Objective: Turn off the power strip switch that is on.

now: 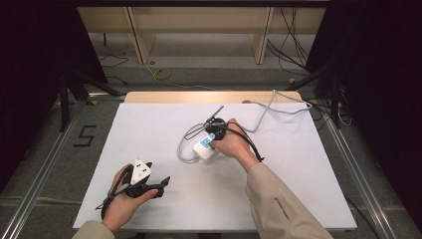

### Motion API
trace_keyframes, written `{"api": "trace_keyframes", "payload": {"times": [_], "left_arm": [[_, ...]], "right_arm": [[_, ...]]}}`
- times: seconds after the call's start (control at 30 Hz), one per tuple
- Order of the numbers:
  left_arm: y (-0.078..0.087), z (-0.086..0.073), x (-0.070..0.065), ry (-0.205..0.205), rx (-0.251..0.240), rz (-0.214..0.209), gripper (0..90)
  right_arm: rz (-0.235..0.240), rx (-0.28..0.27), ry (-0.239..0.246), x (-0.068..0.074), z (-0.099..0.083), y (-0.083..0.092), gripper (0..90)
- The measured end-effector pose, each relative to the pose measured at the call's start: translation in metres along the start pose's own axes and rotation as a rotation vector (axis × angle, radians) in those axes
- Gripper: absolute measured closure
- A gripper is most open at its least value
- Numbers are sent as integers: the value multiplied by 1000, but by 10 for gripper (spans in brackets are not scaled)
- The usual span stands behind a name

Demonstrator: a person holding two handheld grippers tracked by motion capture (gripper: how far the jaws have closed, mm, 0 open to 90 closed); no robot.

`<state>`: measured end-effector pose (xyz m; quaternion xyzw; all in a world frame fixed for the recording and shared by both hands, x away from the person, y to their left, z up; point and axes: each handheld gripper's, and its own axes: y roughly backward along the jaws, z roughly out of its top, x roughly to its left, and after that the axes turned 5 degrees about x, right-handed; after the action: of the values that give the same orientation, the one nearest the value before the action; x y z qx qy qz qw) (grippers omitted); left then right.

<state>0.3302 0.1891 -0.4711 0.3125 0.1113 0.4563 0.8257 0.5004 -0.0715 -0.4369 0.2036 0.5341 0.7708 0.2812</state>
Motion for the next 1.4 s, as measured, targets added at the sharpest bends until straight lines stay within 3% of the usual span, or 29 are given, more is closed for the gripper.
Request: {"api": "trace_keyframes", "payload": {"times": [1.4], "left_arm": [[-1, 0, -2, 3, -4, -1, 213]], "right_arm": [[-13, 29, -6, 2, 3, 0, 900]]}}
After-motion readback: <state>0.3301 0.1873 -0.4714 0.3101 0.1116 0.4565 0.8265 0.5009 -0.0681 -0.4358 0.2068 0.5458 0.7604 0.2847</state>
